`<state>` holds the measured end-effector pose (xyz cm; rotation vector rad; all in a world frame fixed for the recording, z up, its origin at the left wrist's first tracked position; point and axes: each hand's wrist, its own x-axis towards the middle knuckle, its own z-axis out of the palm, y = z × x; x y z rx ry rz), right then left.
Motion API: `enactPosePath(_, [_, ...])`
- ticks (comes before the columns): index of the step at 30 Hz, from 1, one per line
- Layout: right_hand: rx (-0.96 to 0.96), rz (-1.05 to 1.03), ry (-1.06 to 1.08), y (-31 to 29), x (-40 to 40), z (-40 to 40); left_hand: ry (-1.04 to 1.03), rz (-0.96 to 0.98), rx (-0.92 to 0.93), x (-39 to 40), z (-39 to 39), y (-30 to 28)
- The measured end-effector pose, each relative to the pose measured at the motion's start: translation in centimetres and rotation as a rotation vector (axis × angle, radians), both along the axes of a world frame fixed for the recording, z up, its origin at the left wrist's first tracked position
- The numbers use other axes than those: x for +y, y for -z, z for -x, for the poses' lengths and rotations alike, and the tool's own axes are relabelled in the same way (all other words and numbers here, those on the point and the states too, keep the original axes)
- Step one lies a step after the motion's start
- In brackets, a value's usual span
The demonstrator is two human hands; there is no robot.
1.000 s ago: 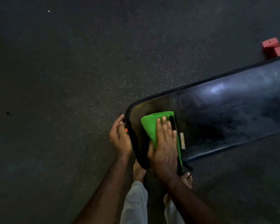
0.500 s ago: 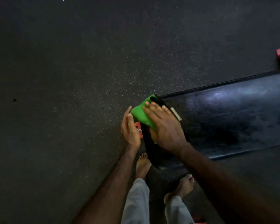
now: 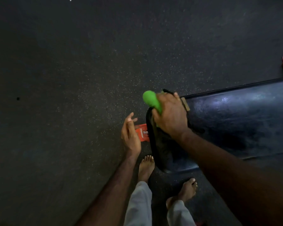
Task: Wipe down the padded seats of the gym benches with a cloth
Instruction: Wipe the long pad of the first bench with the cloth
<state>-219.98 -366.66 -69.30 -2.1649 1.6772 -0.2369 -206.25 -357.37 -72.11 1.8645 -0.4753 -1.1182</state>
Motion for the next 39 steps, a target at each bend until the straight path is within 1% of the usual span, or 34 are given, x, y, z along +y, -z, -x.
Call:
enactPosePath(3, [-0.035, -0.055, -0.374, 0.1, 2.6, 1.0, -0.006, -0.023, 0.001, -0.2, -0.4, 0.3])
enactPosePath(4, [-0.036, -0.061, -0.435, 0.2, 2.4, 1.9, 0.003, -0.023, -0.004, -0.4, -0.4, 0.1])
enactPosePath(5, [-0.046, -0.039, -0.423, 0.4, 1.9, 2.6, 0.007, -0.018, -0.004, -0.5, -0.4, 0.0])
enactPosePath(6, [-0.072, -0.020, -0.342, 0.4, 1.8, 2.7, 0.005, -0.012, 0.002, -0.7, -0.2, -0.3])
enactPosePath(8, [-0.118, -0.006, -0.108, 0.0, 2.8, 1.6, -0.006, 0.003, 0.018, -1.1, 0.2, -0.7])
enactPosePath(9, [-0.126, -0.011, -0.094, 0.1, 4.0, 0.9, -0.008, 0.016, 0.025, -1.3, 0.4, -0.8])
enactPosePath(10, [-0.113, -0.035, -0.190, 0.1, 5.5, 0.4, -0.004, 0.025, 0.032, -1.3, 0.5, -1.0])
enactPosePath(12, [-0.016, -0.083, -0.557, 0.3, 8.0, 0.6, 0.016, 0.027, 0.038, -1.1, 0.3, -1.1])
enactPosePath(13, [0.021, -0.107, -0.679, 0.3, 8.5, 1.3, 0.017, 0.026, 0.035, -0.9, 0.1, -1.0])
enactPosePath(14, [0.022, -0.108, -0.720, 0.3, 8.3, 2.0, 0.009, 0.029, 0.027, -0.7, -0.1, -1.0])
enactPosePath(15, [0.003, -0.094, -0.692, 0.3, 8.1, 2.4, 0.005, 0.034, 0.025, -0.5, -0.2, -0.9])
enactPosePath(18, [-0.012, -0.052, -0.456, 0.1, 9.7, 1.8, 0.038, 0.034, 0.045, 0.2, 0.0, -0.9])
enactPosePath(19, [0.008, -0.044, -0.447, 0.1, 11.1, 1.4, 0.057, 0.032, 0.043, 0.3, 0.1, -1.0])
enactPosePath(20, [0.032, -0.041, -0.513, 0.2, 12.5, 1.3, 0.073, 0.023, 0.037, 0.4, 0.2, -1.1])
enactPosePath(23, [0.052, -0.088, -0.818, -0.1, 14.3, 2.6, 0.072, 0.001, 0.021, 0.2, 0.5, -1.3])
enactPosePath(24, [0.043, -0.075, -0.856, -0.1, 13.9, 3.2, 0.059, 0.002, 0.022, 0.1, 0.5, -1.4])
enactPosePath(25, [0.041, -0.057, -0.845, 0.0, 13.3, 3.8, 0.057, 0.005, 0.024, -0.2, 0.8, -1.5])
enactPosePath(28, [0.043, -0.042, -0.592, 0.1, 13.5, 4.7, 0.080, 0.023, 0.024, -0.4, 1.4, -1.5])
enactPosePath(29, [0.055, -0.068, -0.560, -0.1, 14.6, 4.7, 0.085, 0.029, 0.024, -0.4, 1.6, -1.5])
enactPosePath(30, [0.066, -0.084, -0.598, -0.1, 16.0, 4.8, 0.083, 0.036, 0.023, -0.3, 1.8, -1.5])
enactPosePath(32, [0.100, -0.098, -0.771, -0.2, 17.9, 5.5, 0.076, 0.042, 0.032, -0.2, 2.0, -1.4])
enactPosePath(33, [0.105, -0.085, -0.800, -0.1, 18.0, 6.3, 0.079, 0.040, 0.034, -0.2, 2.2, -1.2])
enactPosePath(34, [0.093, -0.055, -0.764, 0.1, 17.7, 7.1, 0.079, 0.036, 0.031, -0.1, 2.3, -1.1])
enactPosePath(35, [0.080, -0.043, -0.671, 0.3, 17.5, 7.9, 0.081, 0.039, 0.023, -0.1, 2.3, -1.0])
enactPosePath(37, [0.080, -0.129, -0.418, 0.3, 18.2, 8.9, 0.083, 0.034, 0.001, 0.1, 2.5, -0.9])
enactPosePath(38, [0.074, -0.162, -0.376, 0.2, 19.0, 9.2, 0.087, 0.027, -0.023, 0.1, 2.7, -1.0])
enactPosePath(39, [0.086, -0.169, -0.409, 0.1, 20.0, 9.3, 0.087, 0.023, -0.052, 0.3, 2.9, -1.1])
